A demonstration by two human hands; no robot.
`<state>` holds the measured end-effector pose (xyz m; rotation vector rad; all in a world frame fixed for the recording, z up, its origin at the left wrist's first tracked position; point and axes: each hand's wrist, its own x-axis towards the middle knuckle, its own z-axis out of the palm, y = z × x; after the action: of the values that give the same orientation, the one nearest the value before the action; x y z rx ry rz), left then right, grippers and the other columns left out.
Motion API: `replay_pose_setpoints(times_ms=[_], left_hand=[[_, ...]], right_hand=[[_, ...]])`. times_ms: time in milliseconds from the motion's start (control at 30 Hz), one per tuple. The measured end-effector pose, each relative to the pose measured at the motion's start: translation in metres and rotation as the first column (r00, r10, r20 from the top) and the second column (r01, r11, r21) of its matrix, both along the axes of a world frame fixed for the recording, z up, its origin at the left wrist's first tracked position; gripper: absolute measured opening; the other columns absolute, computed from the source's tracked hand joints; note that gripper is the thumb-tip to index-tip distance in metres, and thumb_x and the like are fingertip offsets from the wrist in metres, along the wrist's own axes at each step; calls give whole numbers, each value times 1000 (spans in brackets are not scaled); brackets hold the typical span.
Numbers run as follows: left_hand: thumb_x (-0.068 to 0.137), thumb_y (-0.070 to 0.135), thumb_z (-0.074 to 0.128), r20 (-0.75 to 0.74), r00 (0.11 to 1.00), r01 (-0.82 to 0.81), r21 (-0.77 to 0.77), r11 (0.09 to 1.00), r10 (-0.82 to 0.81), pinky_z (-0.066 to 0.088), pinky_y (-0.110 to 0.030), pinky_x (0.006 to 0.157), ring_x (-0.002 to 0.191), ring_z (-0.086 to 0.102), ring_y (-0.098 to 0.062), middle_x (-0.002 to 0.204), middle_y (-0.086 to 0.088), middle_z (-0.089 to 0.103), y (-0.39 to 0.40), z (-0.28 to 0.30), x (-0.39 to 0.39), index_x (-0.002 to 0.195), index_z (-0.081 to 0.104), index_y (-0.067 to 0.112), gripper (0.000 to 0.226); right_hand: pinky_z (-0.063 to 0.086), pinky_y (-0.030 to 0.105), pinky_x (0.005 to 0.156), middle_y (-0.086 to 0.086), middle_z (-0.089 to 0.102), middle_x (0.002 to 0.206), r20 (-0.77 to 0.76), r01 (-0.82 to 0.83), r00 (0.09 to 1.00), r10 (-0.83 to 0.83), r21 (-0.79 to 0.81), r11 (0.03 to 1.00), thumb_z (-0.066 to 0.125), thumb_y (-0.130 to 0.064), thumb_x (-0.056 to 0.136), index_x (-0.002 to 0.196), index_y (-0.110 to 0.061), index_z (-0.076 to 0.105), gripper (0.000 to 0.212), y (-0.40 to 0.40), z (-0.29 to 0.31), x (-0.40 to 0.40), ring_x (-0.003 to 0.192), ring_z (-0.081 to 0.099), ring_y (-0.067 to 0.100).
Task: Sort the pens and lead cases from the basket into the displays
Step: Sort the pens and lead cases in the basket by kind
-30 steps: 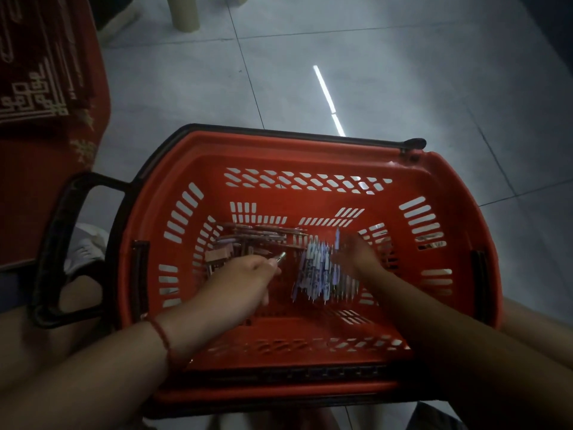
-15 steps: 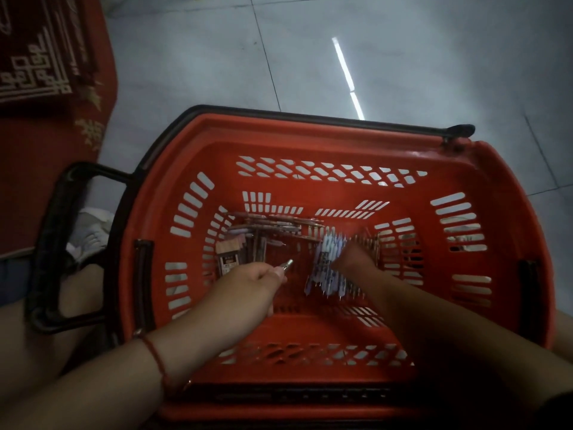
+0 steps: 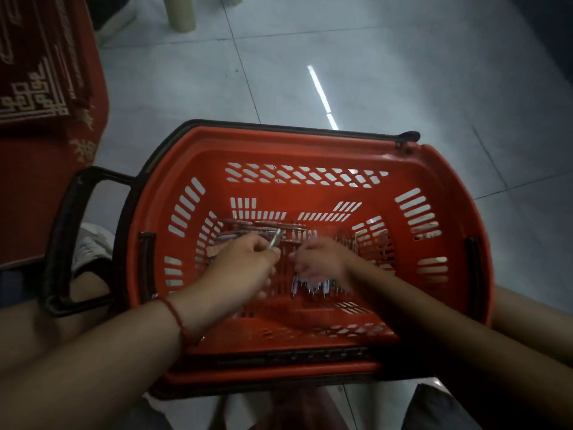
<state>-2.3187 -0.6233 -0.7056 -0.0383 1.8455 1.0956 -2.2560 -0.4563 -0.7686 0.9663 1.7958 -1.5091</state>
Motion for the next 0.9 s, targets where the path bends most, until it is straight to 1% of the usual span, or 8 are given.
replay_pose_setpoints(times_ms=[100, 267, 400, 500, 567, 667, 767, 900], left_hand=[[93, 39, 60, -242, 965, 88, -54, 995, -98, 45, -31, 63, 67, 60, -15, 65, 6, 63, -3, 10, 0, 77, 64, 20, 25], [91, 44, 63, -257, 964, 90, 64, 994, -71, 40, -27, 61, 57, 53, -12, 56, 8, 58, -6, 24, 3, 70, 63, 17, 34], [92, 42, 62, -242, 966, 128, 149, 980, -89, 42, -25, 53, 51, 53, -9, 57, 3, 60, -11, 30, 5, 72, 63, 16, 33], [94, 42, 59, -300, 945, 181, 156, 971, -128, 42, -24, 53, 52, 55, -7, 57, 6, 62, -18, 34, 9, 70, 63, 18, 35], [95, 46, 55, -442, 878, 249, 89, 964, -186, 47, -27, 60, 61, 58, -8, 66, 8, 64, -22, 31, 11, 77, 66, 18, 34], [96, 45, 52, -641, 684, 371, -105, 923, -348, 52, -33, 77, 82, 59, -1, 88, 15, 65, -30, 29, 16, 97, 67, 29, 21], [96, 45, 50, -724, 501, 454, -245, 856, -473, 49, -28, 86, 99, 56, -3, 108, 16, 59, -38, 28, 21, 115, 60, 33, 25], [95, 51, 47, -714, 341, 511, -404, 758, -611, 41, -36, 105, 125, 47, -12, 137, 9, 49, -41, 22, 23, 140, 43, 31, 49]], right_hand=[[50, 27, 65, 5, 64, 76, 50, 159, 987, -151, -243, 957, 63, -18, 96, 95, -13, 62, 6, -21, 36, 16, 69, 62, 18], [53, 25, 65, 4, 72, 86, -45, 268, 944, -326, -470, 841, 63, -20, 94, 96, -17, 73, 10, -42, 62, 47, 74, 67, 15], [51, 36, 83, 16, 71, 109, -149, 268, 920, -364, -440, 857, 69, -28, 88, 109, -11, 74, 27, -50, 72, 57, 92, 65, 24], [49, 47, 94, 22, 68, 118, -173, 205, 942, -286, -378, 903, 71, -34, 86, 115, -7, 69, 41, -49, 79, 58, 101, 63, 30], [52, 38, 80, 14, 72, 100, -192, 155, 954, -230, -339, 928, 72, -31, 87, 106, -9, 70, 29, -42, 85, 59, 87, 64, 24], [47, 28, 66, 4, 67, 83, -212, 116, 961, -177, -275, 954, 70, -21, 89, 105, -4, 65, 24, -26, 90, 59, 70, 58, 17], [51, 22, 60, 4, 67, 84, -187, 99, 976, -113, -80, 992, 68, -19, 90, 109, 4, 62, 30, -4, 85, 56, 68, 59, 14], [54, 23, 64, 9, 69, 98, -102, 103, 991, -91, 112, 988, 67, -19, 91, 104, -5, 66, 20, 31, 51, 44, 76, 62, 17]])
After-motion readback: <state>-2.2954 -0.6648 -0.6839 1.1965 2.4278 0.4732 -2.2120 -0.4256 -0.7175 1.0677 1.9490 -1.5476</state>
